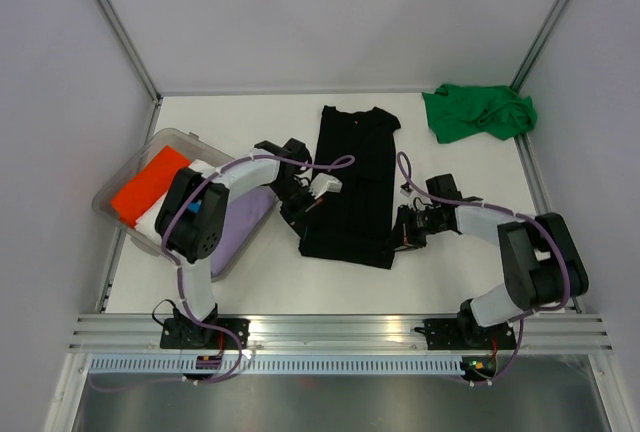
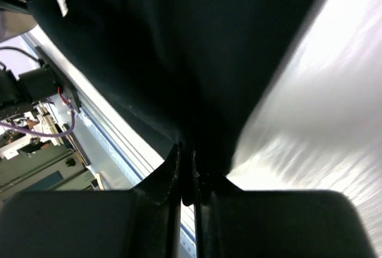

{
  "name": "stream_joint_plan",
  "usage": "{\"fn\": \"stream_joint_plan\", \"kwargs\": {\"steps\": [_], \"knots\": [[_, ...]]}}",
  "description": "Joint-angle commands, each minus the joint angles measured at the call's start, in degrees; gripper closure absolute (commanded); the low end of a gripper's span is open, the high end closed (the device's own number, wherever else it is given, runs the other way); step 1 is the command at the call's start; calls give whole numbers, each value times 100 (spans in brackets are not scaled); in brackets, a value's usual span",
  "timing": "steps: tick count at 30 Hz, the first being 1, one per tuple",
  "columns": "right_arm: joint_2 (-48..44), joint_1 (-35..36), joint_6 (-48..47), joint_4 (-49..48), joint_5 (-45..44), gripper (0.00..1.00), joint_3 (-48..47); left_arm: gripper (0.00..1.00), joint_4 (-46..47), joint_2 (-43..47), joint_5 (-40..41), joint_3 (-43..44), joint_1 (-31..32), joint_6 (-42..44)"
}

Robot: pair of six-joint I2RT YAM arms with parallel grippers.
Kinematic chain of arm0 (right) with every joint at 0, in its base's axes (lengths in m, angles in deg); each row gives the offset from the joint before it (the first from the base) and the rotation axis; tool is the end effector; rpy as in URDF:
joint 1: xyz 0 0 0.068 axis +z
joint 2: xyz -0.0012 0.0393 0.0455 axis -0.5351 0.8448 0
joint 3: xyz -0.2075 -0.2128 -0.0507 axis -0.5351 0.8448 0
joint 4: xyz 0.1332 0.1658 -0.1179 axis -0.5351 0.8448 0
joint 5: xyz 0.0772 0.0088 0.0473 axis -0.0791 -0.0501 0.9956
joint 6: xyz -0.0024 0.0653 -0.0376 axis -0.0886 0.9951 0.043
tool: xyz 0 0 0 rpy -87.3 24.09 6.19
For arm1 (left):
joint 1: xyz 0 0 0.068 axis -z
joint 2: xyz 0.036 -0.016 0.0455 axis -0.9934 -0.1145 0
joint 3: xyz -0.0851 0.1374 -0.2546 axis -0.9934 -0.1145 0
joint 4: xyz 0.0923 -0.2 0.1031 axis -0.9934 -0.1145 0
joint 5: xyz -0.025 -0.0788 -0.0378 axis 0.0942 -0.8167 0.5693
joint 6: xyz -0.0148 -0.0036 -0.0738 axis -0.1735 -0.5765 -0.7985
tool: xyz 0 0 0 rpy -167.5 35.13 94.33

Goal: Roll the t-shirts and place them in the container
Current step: Roll the tshirt

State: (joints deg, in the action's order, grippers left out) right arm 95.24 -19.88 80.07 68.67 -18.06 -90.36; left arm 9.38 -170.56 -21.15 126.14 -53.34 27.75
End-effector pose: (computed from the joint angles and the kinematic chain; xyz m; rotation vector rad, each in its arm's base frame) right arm 0.2157 0.0934 0.1607 -0.0611 2.7453 1.2230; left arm 0.2789 -0.2036 0.1897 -1.4860 -2.5936 0.9406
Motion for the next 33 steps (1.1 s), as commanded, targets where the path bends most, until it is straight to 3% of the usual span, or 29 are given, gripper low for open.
{"fn": "stream_joint_plan", "kwargs": {"steps": [1, 7, 14, 18, 19, 21, 22, 24, 27, 33], "knots": [[513, -192, -226, 138, -124, 87, -386, 97, 153, -416, 540, 325, -47, -336], [392, -263, -568, 137, -449, 62, -772, 95, 268, -681, 760, 501, -47, -583], [-310, -271, -1157, 1262, -1187, 58, -1476, 91, 276, -567, 805, 440, -47, -618], [-970, -53, -1421, 1132, -1373, 64, -1530, 86, 276, -480, 760, 440, -47, -645], [-1093, 53, -1282, 792, -1086, 74, -1329, 85, 276, -471, 752, 440, -47, -653], [-1366, 334, -713, 124, -689, 87, -690, 83, 276, -435, 760, 448, -47, -662], [-1401, 483, 39, -750, -374, 89, -424, 81, 276, -427, 760, 457, -47, -671], [-1323, 598, 467, -1362, -449, 94, 85, 78, 285, -392, 760, 466, -47, -741], [-998, 651, 522, -1751, -801, 100, 263, 71, 285, -339, 769, 457, -47, -785], [-523, 643, -5, -1971, -1214, 100, 360, 67, 399, -67, 813, 606, -47, -776]]}}
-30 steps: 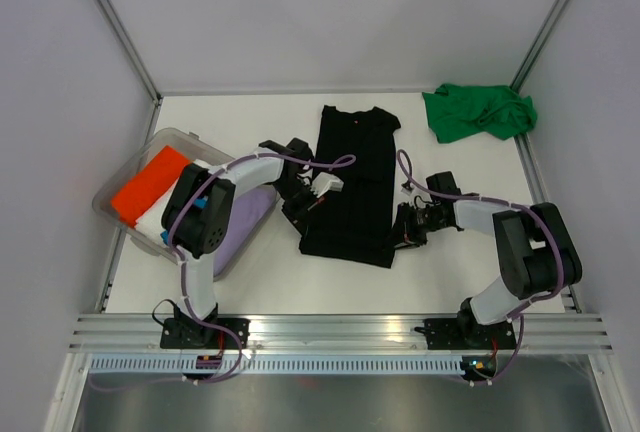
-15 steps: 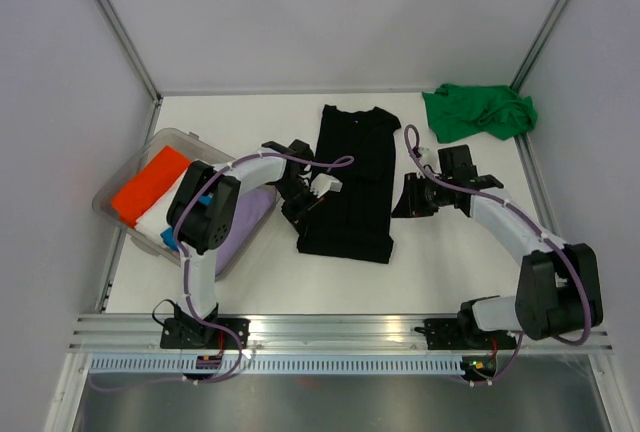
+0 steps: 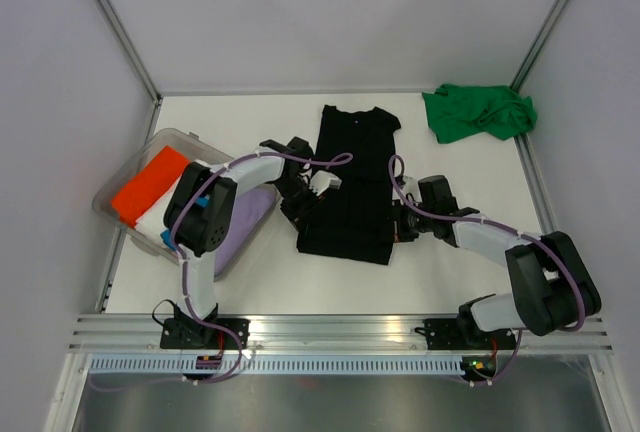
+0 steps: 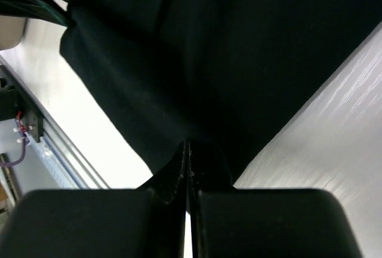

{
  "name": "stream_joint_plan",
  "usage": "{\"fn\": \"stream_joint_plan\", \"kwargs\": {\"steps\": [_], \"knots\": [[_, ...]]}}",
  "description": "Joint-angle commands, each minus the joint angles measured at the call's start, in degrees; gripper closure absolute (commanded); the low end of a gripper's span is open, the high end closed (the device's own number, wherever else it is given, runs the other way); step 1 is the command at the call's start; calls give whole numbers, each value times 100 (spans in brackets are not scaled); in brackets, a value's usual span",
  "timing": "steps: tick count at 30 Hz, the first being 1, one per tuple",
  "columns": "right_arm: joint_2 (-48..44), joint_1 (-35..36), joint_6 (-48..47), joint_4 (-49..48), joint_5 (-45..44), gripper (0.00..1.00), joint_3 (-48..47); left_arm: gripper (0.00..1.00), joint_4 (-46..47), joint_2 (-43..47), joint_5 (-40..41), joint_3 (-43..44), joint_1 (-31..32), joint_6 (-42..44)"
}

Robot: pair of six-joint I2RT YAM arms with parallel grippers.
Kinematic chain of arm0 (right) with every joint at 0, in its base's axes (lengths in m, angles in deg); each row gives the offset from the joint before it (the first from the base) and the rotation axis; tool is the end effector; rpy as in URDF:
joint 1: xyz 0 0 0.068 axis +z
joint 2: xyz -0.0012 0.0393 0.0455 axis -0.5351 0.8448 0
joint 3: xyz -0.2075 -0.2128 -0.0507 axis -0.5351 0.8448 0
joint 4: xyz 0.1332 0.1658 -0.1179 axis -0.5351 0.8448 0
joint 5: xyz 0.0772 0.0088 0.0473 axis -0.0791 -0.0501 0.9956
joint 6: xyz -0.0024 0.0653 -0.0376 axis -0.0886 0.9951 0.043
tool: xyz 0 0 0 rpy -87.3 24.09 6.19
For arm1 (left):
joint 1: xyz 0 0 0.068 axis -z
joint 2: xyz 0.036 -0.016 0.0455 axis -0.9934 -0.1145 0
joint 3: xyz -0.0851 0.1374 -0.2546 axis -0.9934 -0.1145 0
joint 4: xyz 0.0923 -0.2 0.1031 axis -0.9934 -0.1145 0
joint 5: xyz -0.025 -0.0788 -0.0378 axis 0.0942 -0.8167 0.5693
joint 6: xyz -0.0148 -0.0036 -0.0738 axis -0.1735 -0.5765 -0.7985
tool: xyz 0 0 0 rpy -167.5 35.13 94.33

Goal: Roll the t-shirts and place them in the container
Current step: Roll the tshirt

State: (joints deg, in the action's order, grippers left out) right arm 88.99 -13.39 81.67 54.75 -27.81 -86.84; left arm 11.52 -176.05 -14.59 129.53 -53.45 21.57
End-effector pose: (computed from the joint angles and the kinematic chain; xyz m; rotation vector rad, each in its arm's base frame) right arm 0.2147 0.1121 0.1775 -0.2404 2.5215 1.0402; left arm 0.3024 -0.2092 0.1667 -1.3534 -2.6933 0.7604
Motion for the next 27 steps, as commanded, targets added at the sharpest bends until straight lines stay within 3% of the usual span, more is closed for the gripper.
{"fn": "stream_joint_plan", "kwargs": {"steps": [1, 6, 10, 16, 19, 21, 26, 27], "knots": [[224, 2, -236, -553, -248, 100, 35, 66, 272, 569, 123, 242, -36, -184], [375, -6, -359, -544, -327, 100, 18, 64, 1071, 1045, 271, -179, -62, -465], [445, -6, -561, -282, -433, 100, -184, 67, 1432, 886, 1219, -224, -80, -290], [472, -6, -492, -359, -424, 100, -168, 64, 1932, 1939, 1599, -346, 350, 780], [515, -6, -316, -692, -372, 100, 17, 47, 2389, 2921, 1188, -1896, 946, 2114], [585, -6, -307, -728, -337, 100, 17, 42, 2601, 3311, 1211, -2577, 1228, 2556], [551, -6, -403, -702, -354, 98, 26, 39, 3873, 3656, 2415, -3669, 2081, 2962], [524, -6, -438, -676, -345, 97, 26, 33, 4042, 3621, 2729, -3809, 2126, 2954]]}}
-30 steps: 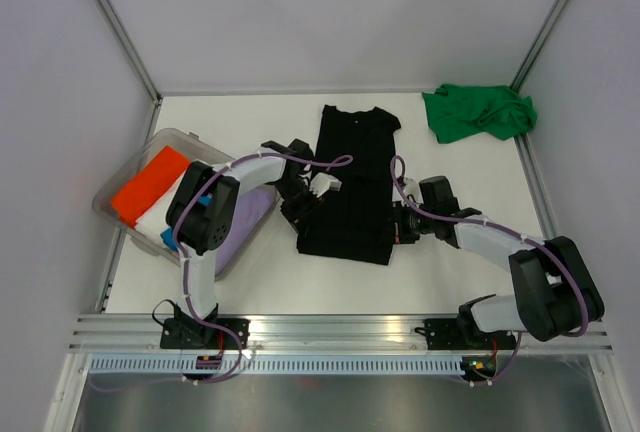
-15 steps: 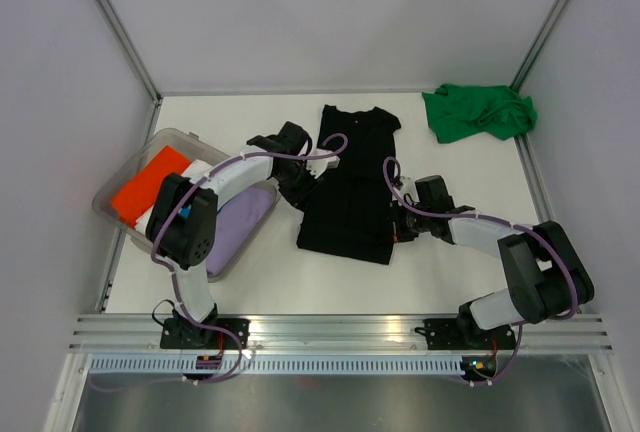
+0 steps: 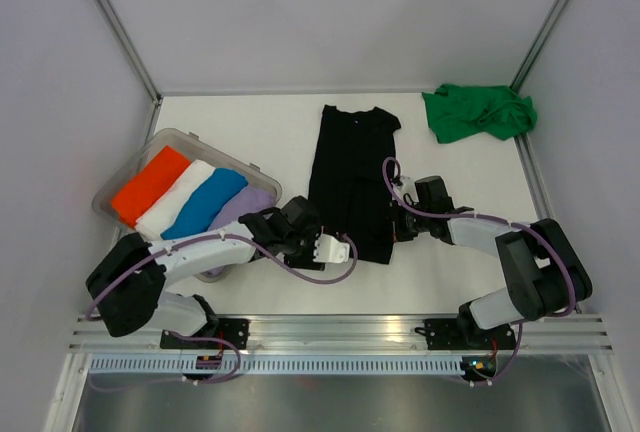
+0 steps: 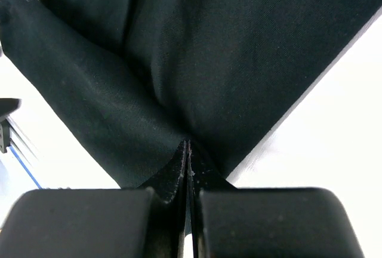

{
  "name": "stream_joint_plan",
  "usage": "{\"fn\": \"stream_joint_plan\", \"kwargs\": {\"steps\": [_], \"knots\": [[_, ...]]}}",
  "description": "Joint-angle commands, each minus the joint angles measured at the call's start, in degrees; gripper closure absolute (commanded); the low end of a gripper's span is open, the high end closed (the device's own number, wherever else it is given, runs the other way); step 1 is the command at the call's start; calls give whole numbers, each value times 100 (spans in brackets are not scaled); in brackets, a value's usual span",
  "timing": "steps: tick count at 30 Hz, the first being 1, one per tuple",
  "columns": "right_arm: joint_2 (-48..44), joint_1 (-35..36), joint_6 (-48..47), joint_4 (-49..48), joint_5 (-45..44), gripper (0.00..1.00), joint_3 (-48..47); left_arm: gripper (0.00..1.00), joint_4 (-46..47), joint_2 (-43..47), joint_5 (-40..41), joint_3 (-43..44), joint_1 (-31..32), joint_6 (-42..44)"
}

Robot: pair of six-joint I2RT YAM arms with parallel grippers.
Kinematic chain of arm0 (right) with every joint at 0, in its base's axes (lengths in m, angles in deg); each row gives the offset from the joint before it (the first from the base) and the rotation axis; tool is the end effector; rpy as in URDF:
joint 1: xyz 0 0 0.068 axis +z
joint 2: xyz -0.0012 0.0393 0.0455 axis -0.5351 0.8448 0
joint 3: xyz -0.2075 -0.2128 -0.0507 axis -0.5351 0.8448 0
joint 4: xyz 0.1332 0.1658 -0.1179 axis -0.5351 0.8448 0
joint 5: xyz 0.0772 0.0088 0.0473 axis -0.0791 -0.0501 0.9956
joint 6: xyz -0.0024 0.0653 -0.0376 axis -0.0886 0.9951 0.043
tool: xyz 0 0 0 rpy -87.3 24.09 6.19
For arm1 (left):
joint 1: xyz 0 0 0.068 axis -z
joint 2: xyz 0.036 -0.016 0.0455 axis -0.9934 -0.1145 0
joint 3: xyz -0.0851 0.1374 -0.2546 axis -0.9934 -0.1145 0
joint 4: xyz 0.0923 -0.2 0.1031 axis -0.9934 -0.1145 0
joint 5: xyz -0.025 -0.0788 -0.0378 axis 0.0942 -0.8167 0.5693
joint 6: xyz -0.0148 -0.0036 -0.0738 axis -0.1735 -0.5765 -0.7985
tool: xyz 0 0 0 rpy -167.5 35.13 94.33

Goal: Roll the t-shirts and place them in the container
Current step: Roll the tshirt

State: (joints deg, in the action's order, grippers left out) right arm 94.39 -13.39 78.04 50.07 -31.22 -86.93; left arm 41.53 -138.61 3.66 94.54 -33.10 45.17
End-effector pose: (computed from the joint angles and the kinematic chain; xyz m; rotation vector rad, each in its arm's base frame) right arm 0.2300 0.1141 0.1613 -0.2877 2.5165 0.9408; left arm 0.1550 -0.2042 0.2141 1.9776 1.6503 -0.2492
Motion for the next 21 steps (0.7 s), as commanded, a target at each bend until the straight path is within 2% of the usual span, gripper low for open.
{"fn": "stream_joint_plan", "kwargs": {"steps": [1, 3, 10, 13, 16, 17, 19, 20, 21], "knots": [[-16, -6, -84, -191, 4, 97, 26, 33, 1164, -176, 986, -354, 118, 584], [-16, -6, -93, -164, 31, 96, 26, 32, 1462, -334, 1371, -425, 197, 593], [-24, -6, -146, -32, 22, 95, -26, 31, 1991, -633, 1734, -890, 452, 795], [-95, -6, -294, 38, 57, 93, -106, 34, 2132, -1028, 1997, -865, 434, 734], [-340, -6, -654, 380, 31, 88, -289, 55, 2071, -1405, 2138, -707, 417, 471], [-541, -6, -786, 494, 14, 85, -369, 70, 2010, -1459, 2121, -558, 399, 383], [-779, -6, -1120, 670, 22, 76, -571, 82, 1765, -1556, 1867, -382, 382, 164], [-1024, -6, -1565, 906, 48, 74, -850, 95, 1415, -1539, 1726, -216, 347, 101], [-1174, 11, -1839, 1013, 40, 71, -975, 97, 1212, -1513, 1447, -118, 329, 22]]}}
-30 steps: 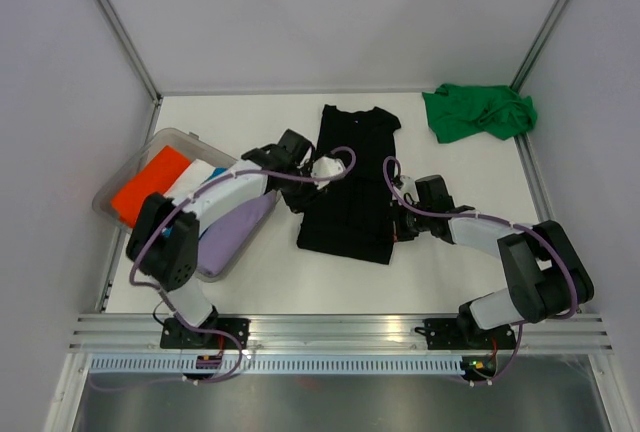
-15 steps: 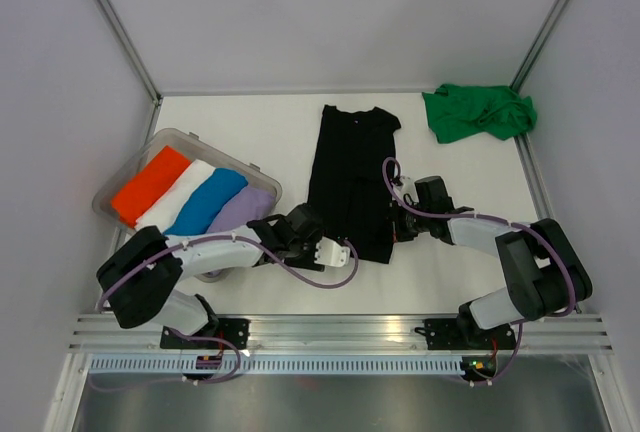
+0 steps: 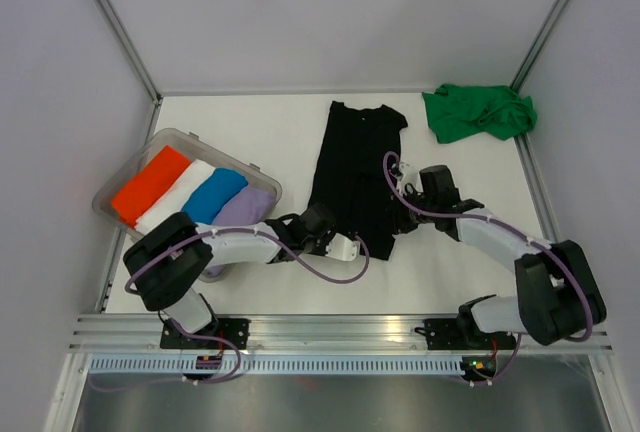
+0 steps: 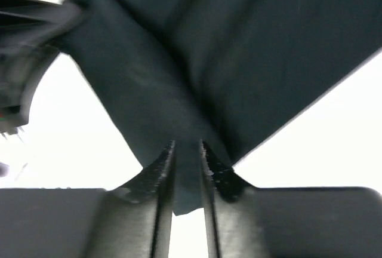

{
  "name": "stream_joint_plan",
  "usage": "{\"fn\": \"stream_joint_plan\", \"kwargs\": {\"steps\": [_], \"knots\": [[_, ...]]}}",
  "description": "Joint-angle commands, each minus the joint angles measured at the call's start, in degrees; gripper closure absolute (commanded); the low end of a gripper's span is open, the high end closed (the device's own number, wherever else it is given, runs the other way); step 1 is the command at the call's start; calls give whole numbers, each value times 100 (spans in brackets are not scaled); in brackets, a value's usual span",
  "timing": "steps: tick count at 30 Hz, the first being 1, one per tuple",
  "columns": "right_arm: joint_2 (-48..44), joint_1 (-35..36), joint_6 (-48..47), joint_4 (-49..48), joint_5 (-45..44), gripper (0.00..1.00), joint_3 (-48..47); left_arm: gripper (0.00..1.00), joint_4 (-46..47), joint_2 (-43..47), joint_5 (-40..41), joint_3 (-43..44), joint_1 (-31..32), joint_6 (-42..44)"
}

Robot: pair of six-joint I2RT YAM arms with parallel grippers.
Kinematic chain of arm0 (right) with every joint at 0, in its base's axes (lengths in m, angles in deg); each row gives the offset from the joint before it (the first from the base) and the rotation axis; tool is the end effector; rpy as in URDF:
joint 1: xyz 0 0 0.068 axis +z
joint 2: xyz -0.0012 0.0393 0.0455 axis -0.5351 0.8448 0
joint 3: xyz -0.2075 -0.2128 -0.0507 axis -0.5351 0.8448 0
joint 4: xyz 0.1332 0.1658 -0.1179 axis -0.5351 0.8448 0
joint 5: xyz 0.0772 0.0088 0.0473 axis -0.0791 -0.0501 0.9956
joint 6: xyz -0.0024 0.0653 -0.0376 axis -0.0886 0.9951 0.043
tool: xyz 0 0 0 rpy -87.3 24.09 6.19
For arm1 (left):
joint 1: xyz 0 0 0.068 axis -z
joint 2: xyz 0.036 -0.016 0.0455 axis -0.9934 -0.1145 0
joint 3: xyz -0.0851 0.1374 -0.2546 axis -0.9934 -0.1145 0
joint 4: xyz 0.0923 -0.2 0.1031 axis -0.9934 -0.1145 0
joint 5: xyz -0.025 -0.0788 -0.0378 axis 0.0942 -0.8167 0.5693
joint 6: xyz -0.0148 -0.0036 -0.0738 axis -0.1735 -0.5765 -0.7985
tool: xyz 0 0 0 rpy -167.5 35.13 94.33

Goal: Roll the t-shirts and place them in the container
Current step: Roll the tshirt

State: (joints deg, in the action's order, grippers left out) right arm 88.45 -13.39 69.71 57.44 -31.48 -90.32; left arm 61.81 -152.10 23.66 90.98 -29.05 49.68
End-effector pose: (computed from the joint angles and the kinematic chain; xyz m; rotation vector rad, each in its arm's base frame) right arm 0.2246 0.1119 0.1912 -0.4686 2.4231 0.8766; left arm 0.1840 -0.2379 0.1621 1.9650 1.5690 0.1974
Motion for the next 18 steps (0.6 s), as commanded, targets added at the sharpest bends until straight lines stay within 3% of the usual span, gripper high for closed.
{"fn": "stream_joint_plan", "kwargs": {"steps": [1, 5, 6, 9, 13, 18], "knots": [[-729, 29, -1253, 364, 57, 67, -742, 98, -1002, -68, -739, 326, -110, -559], [-1800, 292, -2940, 952, -189, 55, -691, 98, -2545, 47, -2162, 1046, -732, -894], [-1977, 475, -3717, 1084, -232, 52, -577, 98, -2742, 3, -2530, 1178, -857, -929], [-2654, 888, -4627, 1376, -242, 48, 73, 98, -3234, -155, -2901, 1600, -1217, -1009], [-3104, 1434, -4641, 1008, -625, 42, 899, 98, -3271, -199, -3017, 1768, -1324, -974], [-2823, 1979, -4368, 252, -1462, 41, 1077, 98, -3280, -270, -2982, 1865, -1324, -982]]}}
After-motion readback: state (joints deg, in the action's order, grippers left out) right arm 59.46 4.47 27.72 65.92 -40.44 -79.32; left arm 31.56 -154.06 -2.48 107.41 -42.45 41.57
